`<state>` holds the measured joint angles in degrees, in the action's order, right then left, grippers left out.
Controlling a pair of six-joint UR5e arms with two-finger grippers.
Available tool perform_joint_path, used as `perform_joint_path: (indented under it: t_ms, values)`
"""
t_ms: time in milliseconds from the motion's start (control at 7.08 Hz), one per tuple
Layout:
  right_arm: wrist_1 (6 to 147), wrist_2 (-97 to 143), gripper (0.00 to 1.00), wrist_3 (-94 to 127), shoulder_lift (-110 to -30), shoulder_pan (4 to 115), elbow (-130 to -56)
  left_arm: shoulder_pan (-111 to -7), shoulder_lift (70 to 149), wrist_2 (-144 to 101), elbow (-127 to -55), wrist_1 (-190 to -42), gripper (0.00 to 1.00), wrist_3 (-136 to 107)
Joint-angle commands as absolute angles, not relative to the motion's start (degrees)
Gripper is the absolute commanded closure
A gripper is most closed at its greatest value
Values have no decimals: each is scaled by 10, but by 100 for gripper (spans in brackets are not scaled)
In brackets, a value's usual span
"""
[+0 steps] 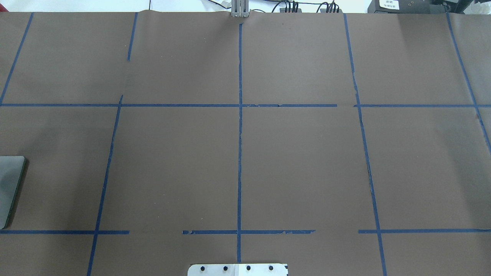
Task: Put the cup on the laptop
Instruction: 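Carry the mug with the left gripper over the silver laptop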
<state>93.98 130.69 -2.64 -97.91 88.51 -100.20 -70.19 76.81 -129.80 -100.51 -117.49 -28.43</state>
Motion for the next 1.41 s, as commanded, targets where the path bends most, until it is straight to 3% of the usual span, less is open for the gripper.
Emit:
perform_joint_path:
  t_ms: [0, 1272]
  values:
    - [940, 1307, 0, -26, -979, 885, -1002, -715, 723, -1296, -992, -1185, 100, -296]
    - [940, 1307, 0, -26, -979, 885, -1002, -711, 711, -1302, -924, -1286, 100, -299]
